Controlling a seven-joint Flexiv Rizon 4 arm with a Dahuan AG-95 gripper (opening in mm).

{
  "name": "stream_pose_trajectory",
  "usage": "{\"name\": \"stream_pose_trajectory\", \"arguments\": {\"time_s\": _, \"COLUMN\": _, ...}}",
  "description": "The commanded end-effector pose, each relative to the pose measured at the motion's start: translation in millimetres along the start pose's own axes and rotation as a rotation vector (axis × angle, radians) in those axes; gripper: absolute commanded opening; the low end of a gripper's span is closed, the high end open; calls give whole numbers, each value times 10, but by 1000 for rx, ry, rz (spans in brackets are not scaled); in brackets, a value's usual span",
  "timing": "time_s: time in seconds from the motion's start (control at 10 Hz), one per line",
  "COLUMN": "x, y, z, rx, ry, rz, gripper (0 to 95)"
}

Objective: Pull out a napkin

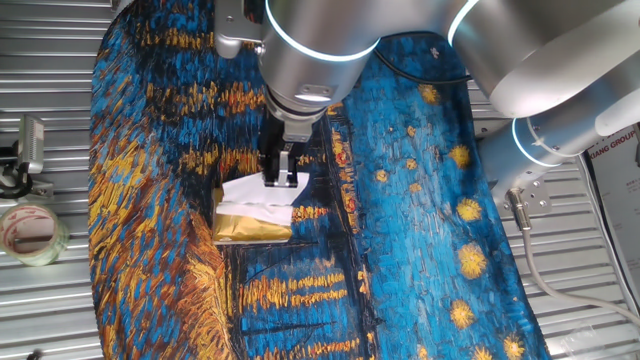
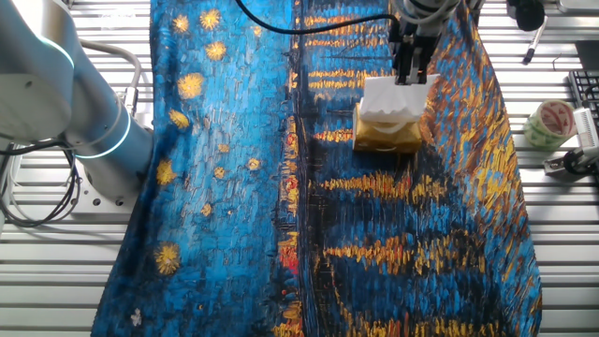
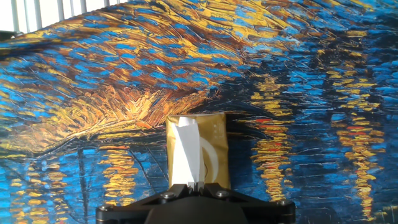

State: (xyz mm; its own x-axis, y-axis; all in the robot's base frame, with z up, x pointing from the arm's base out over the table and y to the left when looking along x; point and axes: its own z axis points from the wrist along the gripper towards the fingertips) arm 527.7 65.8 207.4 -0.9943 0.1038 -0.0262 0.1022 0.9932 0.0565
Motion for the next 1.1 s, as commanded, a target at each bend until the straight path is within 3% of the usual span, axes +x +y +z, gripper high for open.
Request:
{"name": "stream_pose_trajectory", "arguments": {"time_s": 0.1, "x": 6, "y": 0, "z": -8, "rx": 0, "ry": 4, "rz": -1, "gripper": 0}}
{"name": "stream_pose_trajectory", "arguments": {"time_s": 1.1, "x": -14, "y": 58, "z": -96, "rx": 2, "ry": 26, "rz": 10, "gripper": 0}}
